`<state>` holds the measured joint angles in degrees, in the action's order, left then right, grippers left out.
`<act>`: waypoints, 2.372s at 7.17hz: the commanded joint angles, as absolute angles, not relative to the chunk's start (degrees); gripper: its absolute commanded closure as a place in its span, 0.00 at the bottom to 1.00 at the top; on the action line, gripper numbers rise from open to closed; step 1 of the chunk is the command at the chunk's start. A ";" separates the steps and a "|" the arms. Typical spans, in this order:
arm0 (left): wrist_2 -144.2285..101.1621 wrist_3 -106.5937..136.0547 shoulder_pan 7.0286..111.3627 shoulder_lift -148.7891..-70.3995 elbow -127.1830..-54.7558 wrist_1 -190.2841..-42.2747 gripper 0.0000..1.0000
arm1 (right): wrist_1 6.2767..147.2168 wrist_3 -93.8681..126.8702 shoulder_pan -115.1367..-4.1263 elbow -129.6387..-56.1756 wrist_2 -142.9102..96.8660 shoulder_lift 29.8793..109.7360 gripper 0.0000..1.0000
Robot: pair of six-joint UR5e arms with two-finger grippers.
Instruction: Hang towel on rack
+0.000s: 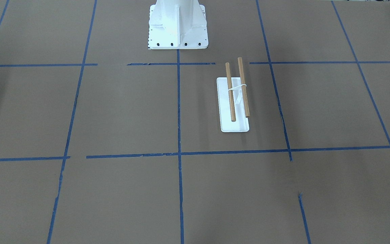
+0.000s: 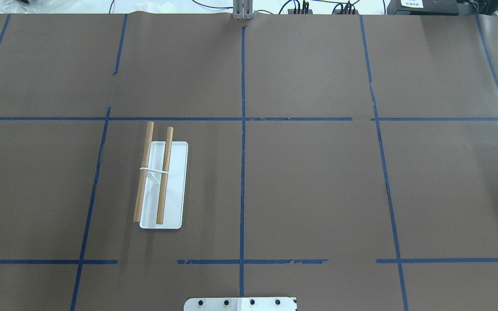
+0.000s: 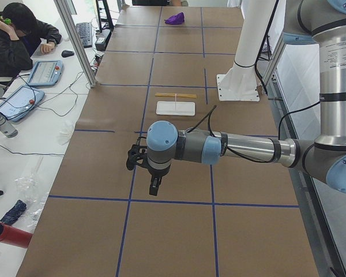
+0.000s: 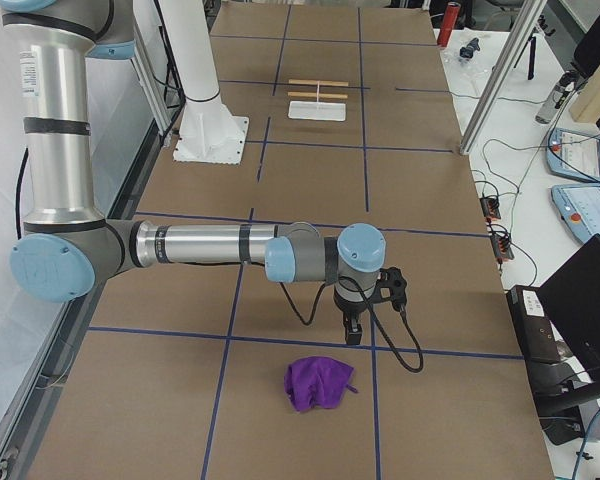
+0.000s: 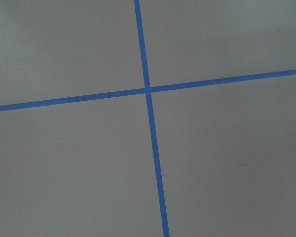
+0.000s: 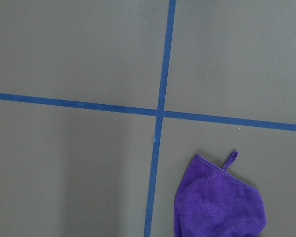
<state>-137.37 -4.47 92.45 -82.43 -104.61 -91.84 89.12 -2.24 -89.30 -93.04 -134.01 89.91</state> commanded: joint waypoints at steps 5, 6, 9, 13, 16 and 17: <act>-142.80 -4.65 92.02 -85.52 -100.46 -104.94 0.00 | 89.21 -2.20 -89.21 -97.28 -134.73 91.49 0.00; -142.82 -4.48 91.93 -85.60 -100.55 -105.55 0.00 | 87.38 -2.37 -87.82 -97.56 -134.39 93.58 0.00; -142.91 -4.22 91.93 -85.60 -100.46 -107.84 0.00 | 71.57 -3.33 -83.15 -95.99 -127.28 103.61 0.01; -143.09 -4.22 92.02 -85.52 -100.63 -108.11 0.00 | 68.82 -10.19 -77.19 -91.41 -121.21 104.06 0.22; -143.09 -4.22 91.93 -85.52 -100.81 -108.19 0.00 | 69.08 -15.00 -75.94 -91.32 -118.23 104.50 0.56; -143.09 -4.22 91.93 -85.52 -100.98 -108.11 0.00 | 69.08 -15.55 -75.94 -91.32 -117.87 104.59 0.60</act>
